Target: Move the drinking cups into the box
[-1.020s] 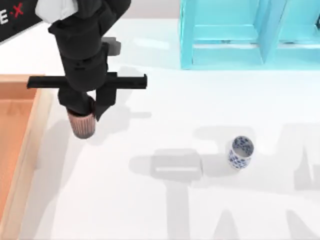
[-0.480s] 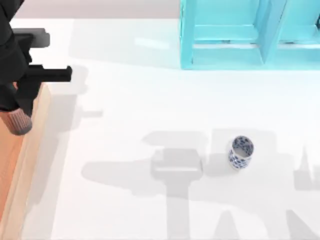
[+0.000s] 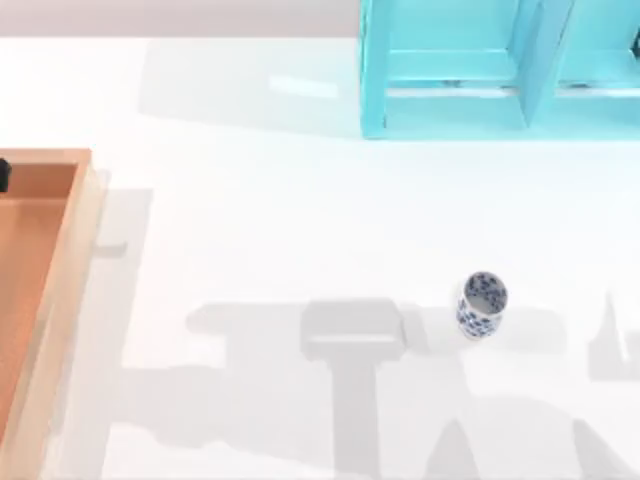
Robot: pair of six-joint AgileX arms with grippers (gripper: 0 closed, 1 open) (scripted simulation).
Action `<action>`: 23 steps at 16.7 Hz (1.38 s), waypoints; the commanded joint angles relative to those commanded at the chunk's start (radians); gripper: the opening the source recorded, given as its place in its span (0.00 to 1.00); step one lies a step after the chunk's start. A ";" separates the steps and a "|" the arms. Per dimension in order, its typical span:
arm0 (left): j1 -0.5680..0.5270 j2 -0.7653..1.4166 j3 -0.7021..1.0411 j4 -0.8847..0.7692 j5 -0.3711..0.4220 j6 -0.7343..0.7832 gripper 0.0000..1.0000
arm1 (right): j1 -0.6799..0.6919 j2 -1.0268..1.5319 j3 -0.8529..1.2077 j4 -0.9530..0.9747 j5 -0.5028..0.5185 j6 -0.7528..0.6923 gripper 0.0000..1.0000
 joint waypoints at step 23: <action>0.294 -0.145 -0.322 0.158 0.031 0.290 0.00 | 0.000 0.000 0.000 0.000 0.000 0.000 1.00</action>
